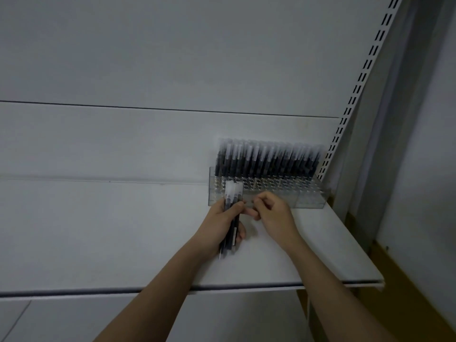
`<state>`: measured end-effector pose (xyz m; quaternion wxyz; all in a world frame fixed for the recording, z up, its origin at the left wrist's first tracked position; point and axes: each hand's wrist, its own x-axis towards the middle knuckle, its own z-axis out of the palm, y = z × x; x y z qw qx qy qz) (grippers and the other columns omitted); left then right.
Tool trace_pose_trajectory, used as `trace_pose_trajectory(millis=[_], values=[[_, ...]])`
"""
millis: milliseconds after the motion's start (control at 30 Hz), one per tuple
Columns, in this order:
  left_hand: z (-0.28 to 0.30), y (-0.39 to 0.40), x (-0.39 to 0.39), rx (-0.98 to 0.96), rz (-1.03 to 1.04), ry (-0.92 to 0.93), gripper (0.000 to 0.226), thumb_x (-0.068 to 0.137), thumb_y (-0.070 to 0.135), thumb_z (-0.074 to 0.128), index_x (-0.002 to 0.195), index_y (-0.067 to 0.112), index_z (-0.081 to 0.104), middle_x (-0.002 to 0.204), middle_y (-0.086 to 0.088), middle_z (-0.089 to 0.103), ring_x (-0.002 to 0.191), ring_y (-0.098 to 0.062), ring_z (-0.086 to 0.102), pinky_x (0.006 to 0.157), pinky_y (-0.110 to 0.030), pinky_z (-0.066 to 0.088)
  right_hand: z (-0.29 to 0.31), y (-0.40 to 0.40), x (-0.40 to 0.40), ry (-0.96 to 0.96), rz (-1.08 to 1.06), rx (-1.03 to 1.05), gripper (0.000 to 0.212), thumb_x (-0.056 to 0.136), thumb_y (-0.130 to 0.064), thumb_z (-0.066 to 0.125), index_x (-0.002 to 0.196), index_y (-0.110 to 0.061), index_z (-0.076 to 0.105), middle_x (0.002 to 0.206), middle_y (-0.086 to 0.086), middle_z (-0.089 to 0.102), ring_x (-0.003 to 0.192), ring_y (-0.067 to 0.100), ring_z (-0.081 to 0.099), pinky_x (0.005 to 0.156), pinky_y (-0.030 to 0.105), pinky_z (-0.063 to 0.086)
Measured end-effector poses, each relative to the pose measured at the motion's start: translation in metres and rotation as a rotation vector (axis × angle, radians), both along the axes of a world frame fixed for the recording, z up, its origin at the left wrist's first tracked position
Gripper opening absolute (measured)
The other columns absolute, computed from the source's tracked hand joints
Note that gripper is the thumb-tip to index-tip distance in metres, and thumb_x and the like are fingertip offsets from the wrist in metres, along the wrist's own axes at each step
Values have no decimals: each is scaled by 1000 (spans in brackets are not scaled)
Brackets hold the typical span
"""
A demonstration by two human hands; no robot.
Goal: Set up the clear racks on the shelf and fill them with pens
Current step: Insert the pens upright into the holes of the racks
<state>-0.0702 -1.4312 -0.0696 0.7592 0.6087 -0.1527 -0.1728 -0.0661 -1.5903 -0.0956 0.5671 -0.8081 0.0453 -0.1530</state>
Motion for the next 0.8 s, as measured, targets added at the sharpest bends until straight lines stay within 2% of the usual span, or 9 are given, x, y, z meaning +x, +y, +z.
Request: trace_pose_trajectory(millis=[100, 267, 433, 500, 600, 700, 800], values=[[-3, 0, 1, 5, 5, 1, 13, 105, 16, 45, 105, 8, 55, 103, -20, 72, 44, -21, 53, 39, -28, 44, 2, 1, -1, 13, -29, -21, 20, 99, -9, 55, 81, -14, 62, 69, 5, 64, 59, 8, 57, 63, 28, 48], [-5, 2, 1, -18, 3, 18, 13, 104, 17, 46, 109, 5, 47, 105, -19, 71, 45, -21, 55, 39, -28, 45, 0, 2, -2, 27, -88, -53, 17, 99, -9, 55, 84, -10, 64, 70, 10, 65, 60, 10, 58, 64, 31, 48], [-6, 4, 3, -15, 4, 1, 21, 104, 17, 47, 118, 1, 44, 107, -15, 73, 45, -21, 56, 40, -27, 45, 2, 5, 0, 31, -113, -25, 22, 98, -6, 54, 78, -13, 61, 63, 4, 61, 57, 13, 55, 64, 33, 47], [-5, 5, 0, 5, -14, -12, 19, 104, 17, 47, 114, 1, 47, 106, -14, 73, 44, -21, 56, 40, -27, 45, 1, 6, 0, 27, -102, 9, 23, 98, -6, 55, 78, -13, 62, 64, 6, 60, 58, 14, 55, 64, 35, 47], [-2, 6, -6, 30, -45, -19, 13, 104, 15, 47, 103, 5, 54, 103, -15, 74, 44, -21, 56, 39, -26, 45, 4, 6, -4, 16, -75, 18, 20, 100, -11, 54, 83, -8, 65, 70, 6, 66, 64, 11, 61, 65, 29, 51], [0, 5, -7, 42, -48, -10, 16, 102, 15, 50, 109, 2, 58, 101, -16, 74, 46, -23, 58, 41, -26, 47, 12, 7, -9, -11, -46, 94, 27, 103, -19, 50, 86, -5, 66, 69, 2, 65, 58, 4, 60, 58, 18, 49], [3, 0, -6, 51, -9, -4, 21, 101, 16, 52, 114, 1, 59, 100, -16, 74, 50, -25, 61, 47, -29, 51, 19, 1, -12, 8, 20, 215, 30, 102, -30, 50, 92, -8, 69, 72, -1, 68, 59, 4, 60, 56, 18, 48]])
